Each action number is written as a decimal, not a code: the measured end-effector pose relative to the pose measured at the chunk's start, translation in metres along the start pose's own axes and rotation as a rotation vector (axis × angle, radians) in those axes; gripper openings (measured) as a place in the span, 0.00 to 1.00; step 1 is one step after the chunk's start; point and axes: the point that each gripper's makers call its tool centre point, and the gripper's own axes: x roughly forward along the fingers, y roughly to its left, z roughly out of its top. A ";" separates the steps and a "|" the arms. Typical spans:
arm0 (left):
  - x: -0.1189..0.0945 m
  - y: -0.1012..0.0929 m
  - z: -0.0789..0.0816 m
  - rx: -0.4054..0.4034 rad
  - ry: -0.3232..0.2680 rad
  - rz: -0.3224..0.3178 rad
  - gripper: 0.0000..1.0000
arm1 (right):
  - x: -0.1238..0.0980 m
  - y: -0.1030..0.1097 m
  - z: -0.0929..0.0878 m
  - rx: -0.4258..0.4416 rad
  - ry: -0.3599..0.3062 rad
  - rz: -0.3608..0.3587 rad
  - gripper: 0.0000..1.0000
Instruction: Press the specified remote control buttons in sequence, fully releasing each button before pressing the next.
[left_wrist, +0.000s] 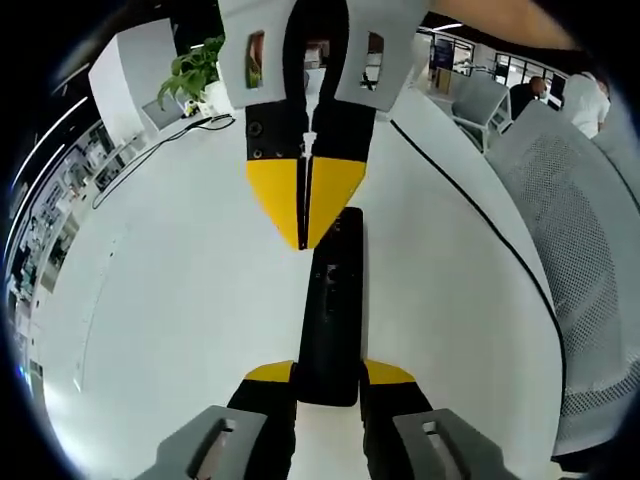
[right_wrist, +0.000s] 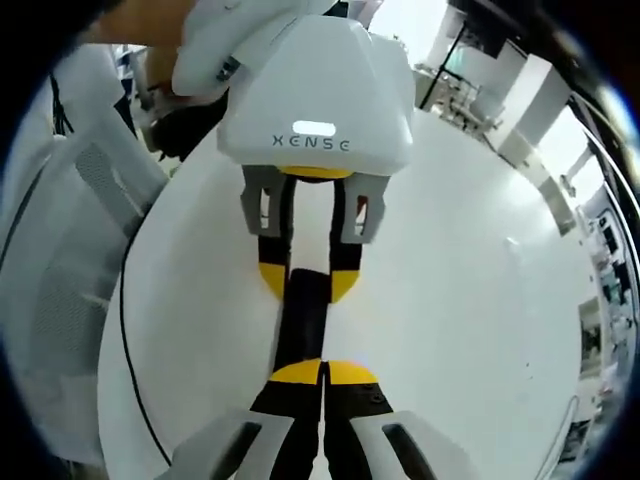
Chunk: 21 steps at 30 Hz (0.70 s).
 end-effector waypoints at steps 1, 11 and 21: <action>0.000 0.000 0.000 0.000 0.000 0.000 0.23 | 0.001 0.001 0.000 0.002 -0.001 0.003 0.00; 0.000 0.000 0.000 -0.001 -0.004 -0.003 0.23 | 0.013 0.006 -0.007 0.015 0.008 0.027 0.00; 0.000 -0.001 -0.001 -0.001 -0.007 -0.003 0.23 | 0.019 0.009 -0.009 0.016 0.013 0.043 0.00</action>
